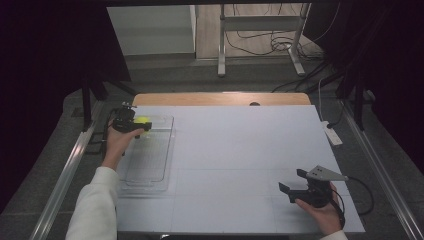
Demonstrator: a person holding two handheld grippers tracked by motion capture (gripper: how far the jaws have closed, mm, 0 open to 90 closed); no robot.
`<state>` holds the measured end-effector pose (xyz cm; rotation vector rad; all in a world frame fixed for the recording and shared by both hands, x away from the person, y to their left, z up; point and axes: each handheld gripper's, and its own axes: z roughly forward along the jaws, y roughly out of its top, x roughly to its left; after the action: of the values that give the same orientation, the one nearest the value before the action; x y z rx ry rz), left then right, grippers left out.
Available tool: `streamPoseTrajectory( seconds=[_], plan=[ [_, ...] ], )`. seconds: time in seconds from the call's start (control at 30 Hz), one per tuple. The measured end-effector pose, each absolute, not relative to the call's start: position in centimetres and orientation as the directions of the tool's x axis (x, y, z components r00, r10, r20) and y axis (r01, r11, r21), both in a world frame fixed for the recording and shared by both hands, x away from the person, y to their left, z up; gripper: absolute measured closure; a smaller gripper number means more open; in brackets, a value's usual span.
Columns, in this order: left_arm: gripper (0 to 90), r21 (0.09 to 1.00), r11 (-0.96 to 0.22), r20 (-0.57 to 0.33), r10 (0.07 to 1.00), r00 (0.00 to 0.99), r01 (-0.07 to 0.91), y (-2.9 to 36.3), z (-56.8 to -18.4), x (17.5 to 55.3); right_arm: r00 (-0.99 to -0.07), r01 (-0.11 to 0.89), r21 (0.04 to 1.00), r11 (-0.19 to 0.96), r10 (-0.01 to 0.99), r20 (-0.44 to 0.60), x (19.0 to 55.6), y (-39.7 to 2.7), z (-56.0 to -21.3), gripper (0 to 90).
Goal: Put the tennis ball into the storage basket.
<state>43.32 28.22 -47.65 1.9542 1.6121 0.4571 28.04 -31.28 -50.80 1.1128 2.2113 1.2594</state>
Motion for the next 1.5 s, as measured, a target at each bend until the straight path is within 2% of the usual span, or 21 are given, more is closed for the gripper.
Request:
streamPoseTrajectory(
  seconds=[1.5],
  plan=[
    [25.9, 0.506, -0.17, -0.037, 0.975, 0.218, 0.846, 26.4, -49.5, 44.4, -0.623, 0.457, 0.84, 0.293, 0.779, 0.067, 28.1, -31.3, -50.9, 10.8]
  ],
)
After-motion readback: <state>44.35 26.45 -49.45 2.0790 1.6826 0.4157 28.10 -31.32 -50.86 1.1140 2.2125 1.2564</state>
